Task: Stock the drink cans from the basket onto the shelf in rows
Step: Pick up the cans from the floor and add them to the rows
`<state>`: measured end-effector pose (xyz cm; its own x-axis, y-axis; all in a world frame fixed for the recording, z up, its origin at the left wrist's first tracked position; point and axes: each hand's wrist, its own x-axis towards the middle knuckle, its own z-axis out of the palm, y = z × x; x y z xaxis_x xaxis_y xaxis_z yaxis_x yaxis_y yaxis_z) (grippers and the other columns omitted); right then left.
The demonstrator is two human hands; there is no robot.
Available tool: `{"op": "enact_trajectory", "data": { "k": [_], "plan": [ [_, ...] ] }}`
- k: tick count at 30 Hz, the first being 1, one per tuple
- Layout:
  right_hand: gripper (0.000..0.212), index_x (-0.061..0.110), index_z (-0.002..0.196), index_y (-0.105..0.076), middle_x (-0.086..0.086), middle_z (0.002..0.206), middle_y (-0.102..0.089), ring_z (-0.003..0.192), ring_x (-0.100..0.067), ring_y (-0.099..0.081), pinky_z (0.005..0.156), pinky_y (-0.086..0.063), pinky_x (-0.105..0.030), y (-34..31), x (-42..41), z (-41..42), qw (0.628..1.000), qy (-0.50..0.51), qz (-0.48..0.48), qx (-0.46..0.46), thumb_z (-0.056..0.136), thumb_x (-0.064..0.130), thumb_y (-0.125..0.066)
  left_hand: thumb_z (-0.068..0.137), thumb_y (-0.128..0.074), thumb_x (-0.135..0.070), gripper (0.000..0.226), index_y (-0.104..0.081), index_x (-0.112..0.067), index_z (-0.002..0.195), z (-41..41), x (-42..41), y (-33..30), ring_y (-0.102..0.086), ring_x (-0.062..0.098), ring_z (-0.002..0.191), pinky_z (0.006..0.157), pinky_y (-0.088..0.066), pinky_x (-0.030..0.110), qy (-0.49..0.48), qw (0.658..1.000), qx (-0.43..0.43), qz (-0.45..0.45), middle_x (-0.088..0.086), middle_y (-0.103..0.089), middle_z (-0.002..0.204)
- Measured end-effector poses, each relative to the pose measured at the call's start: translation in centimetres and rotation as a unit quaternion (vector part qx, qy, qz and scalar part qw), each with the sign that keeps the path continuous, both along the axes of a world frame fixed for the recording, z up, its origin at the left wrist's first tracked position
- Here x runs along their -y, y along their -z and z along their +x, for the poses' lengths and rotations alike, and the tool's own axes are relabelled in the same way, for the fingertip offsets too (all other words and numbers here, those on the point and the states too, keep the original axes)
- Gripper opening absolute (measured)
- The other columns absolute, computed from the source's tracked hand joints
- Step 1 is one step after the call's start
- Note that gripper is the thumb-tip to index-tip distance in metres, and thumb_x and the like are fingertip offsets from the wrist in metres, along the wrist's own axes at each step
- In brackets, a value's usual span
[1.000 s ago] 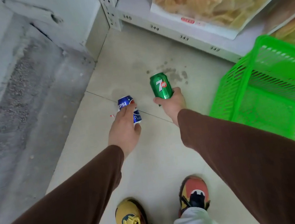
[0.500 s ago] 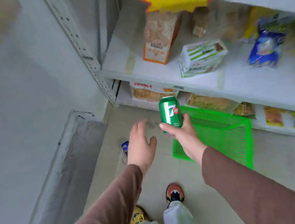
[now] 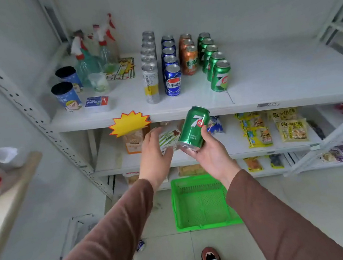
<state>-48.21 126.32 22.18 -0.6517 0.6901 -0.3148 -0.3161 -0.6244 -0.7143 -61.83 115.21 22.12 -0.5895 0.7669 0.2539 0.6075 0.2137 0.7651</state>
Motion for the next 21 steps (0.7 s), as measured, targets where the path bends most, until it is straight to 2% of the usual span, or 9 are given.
{"op": "enact_trajectory", "data": {
  "k": [4, 8, 12, 14, 15, 17, 21],
  "plan": [
    [0.045, 0.009, 0.141, -0.052, -0.013, 0.14, -0.061, 0.129, -0.03, -0.059, 0.106, -0.049, -0.053, -1.9, -4.3, 1.9, 0.996, 0.002, 0.084, 0.02, 0.099, 0.02, -0.062, 0.085, -0.064, -0.014, 0.057, -0.044, -0.017, 0.138, 1.5, -4.2, -1.8, -0.042, 0.016, 0.127, 0.106, -0.035, 0.03, 0.033, 0.999, -0.016, 0.002, 0.0, -0.048, 0.135],
    [0.052, 0.017, 0.131, -0.051, -0.006, 0.129, -0.064, 0.125, -0.026, -0.061, 0.105, -0.051, -0.049, -1.9, -9.9, 2.5, 0.973, 0.06, 0.179, 0.133, 0.087, 0.012, -0.077, 0.086, -0.064, -0.016, 0.057, -0.043, -0.019, 0.139, 2.8, -10.1, -2.3, -0.042, 0.016, 0.127, 0.105, -0.036, 0.029, 0.052, 0.999, -0.01, -0.011, -0.002, -0.045, 0.138],
    [0.059, 0.023, 0.117, -0.051, -0.005, 0.115, -0.065, 0.108, -0.021, -0.064, 0.099, -0.054, -0.045, -0.9, -16.3, 2.7, 0.934, 0.085, 0.272, 0.216, 0.072, 0.026, -0.089, 0.085, -0.064, -0.012, 0.059, -0.044, -0.015, 0.14, 3.9, -16.5, -2.3, -0.041, 0.019, 0.131, 0.107, -0.032, 0.025, 0.053, 0.998, -0.012, -0.033, 0.002, -0.044, 0.14],
    [0.059, 0.023, 0.111, -0.048, 0.0, 0.097, -0.059, 0.089, -0.017, -0.06, 0.084, -0.054, -0.037, -0.5, -19.0, 2.4, 0.907, 0.092, 0.323, 0.255, 0.069, 0.03, -0.09, 0.085, -0.065, -0.014, 0.059, -0.043, -0.015, 0.14, 4.0, -19.1, -2.1, -0.042, 0.019, 0.13, 0.108, -0.034, 0.028, 0.043, 0.998, -0.011, -0.046, 0.002, -0.044, 0.141],
    [0.059, 0.024, 0.108, -0.047, 0.002, 0.091, -0.054, 0.083, -0.017, -0.055, 0.075, -0.049, -0.032, -0.4, -20.3, 2.2, 0.891, 0.099, 0.346, 0.278, 0.069, 0.031, -0.089, 0.086, -0.065, -0.015, 0.059, -0.043, -0.015, 0.14, 4.0, -20.2, -1.9, -0.042, 0.019, 0.13, 0.109, -0.034, 0.029, 0.037, 0.998, -0.012, -0.051, 0.002, -0.043, 0.141],
    [0.061, 0.027, 0.106, -0.044, 0.001, 0.09, -0.052, 0.084, -0.019, -0.055, 0.07, -0.043, -0.028, 0.1, -22.4, 1.8, 0.865, 0.106, 0.378, 0.312, 0.066, 0.038, -0.088, 0.087, -0.066, -0.016, 0.059, -0.042, -0.016, 0.141, 4.1, -22.1, -1.5, -0.041, 0.018, 0.13, 0.109, -0.033, 0.027, 0.029, 0.998, -0.013, -0.059, 0.001, -0.043, 0.141],
    [0.068, 0.032, 0.106, -0.039, 0.002, 0.096, -0.055, 0.095, -0.024, -0.057, 0.08, -0.052, -0.041, 1.5, -25.1, 1.3, 0.837, 0.112, 0.403, 0.354, 0.059, 0.053, -0.083, 0.086, -0.066, -0.014, 0.059, -0.043, -0.015, 0.14, 3.8, -24.4, -0.7, -0.042, 0.019, 0.13, 0.108, -0.032, 0.025, 0.024, 0.997, -0.018, -0.072, 0.002, -0.044, 0.141]
  ]
}}
